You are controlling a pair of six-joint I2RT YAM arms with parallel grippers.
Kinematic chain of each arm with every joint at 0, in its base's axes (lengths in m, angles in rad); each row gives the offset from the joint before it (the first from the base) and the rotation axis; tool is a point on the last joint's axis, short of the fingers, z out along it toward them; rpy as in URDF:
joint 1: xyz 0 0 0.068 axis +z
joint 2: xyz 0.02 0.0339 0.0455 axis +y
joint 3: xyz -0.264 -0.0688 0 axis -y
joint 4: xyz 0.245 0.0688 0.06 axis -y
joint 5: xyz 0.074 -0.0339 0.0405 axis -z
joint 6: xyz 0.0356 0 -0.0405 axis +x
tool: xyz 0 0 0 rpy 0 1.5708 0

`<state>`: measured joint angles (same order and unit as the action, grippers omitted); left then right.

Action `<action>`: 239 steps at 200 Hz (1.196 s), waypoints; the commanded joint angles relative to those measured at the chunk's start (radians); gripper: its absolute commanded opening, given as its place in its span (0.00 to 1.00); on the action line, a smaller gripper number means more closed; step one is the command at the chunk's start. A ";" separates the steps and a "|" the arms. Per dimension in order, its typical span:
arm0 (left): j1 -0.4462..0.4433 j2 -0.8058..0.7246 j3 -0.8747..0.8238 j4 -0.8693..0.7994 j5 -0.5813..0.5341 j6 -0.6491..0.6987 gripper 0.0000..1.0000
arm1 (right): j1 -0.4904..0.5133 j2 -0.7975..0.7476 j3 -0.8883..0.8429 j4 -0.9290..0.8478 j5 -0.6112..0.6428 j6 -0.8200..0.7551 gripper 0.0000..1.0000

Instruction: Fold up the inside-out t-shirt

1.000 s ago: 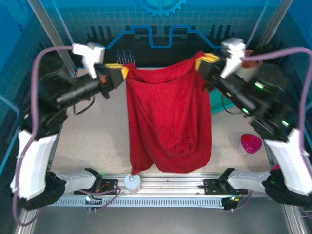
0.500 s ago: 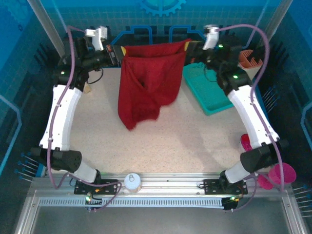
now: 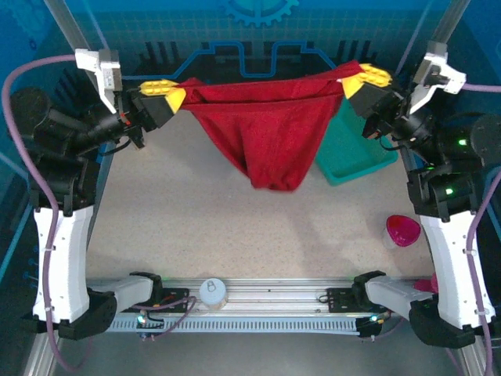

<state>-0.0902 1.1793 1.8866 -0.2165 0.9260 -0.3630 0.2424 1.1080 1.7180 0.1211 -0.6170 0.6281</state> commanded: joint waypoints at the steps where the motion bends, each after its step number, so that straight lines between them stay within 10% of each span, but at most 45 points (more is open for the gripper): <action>1: 0.003 0.036 0.034 0.044 -0.042 0.033 0.00 | 0.006 0.049 0.066 -0.070 0.123 -0.021 0.00; 38: 0.026 0.146 0.146 -0.180 -0.489 0.055 0.00 | 0.006 0.199 0.196 -0.327 0.553 -0.112 0.00; 59: 0.047 0.231 0.169 -0.246 -0.627 0.110 0.00 | 0.006 0.336 0.279 -0.396 0.595 -0.186 0.00; 128: 0.059 0.354 0.260 -0.337 -0.536 0.178 0.00 | 0.006 0.471 0.345 -0.376 0.525 -0.198 0.00; 186: 0.076 0.128 0.198 -0.344 -0.579 0.220 0.00 | 0.026 0.159 0.126 -0.308 0.580 -0.248 0.00; 239: 0.076 -0.003 0.095 -0.239 -0.283 0.135 0.00 | 0.038 -0.075 0.011 -0.288 0.275 -0.244 0.00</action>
<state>-0.0513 1.1942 2.0193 -0.5262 0.5808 -0.1856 0.3000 1.0840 1.7332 -0.2165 -0.2787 0.3836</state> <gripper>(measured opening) 0.052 0.064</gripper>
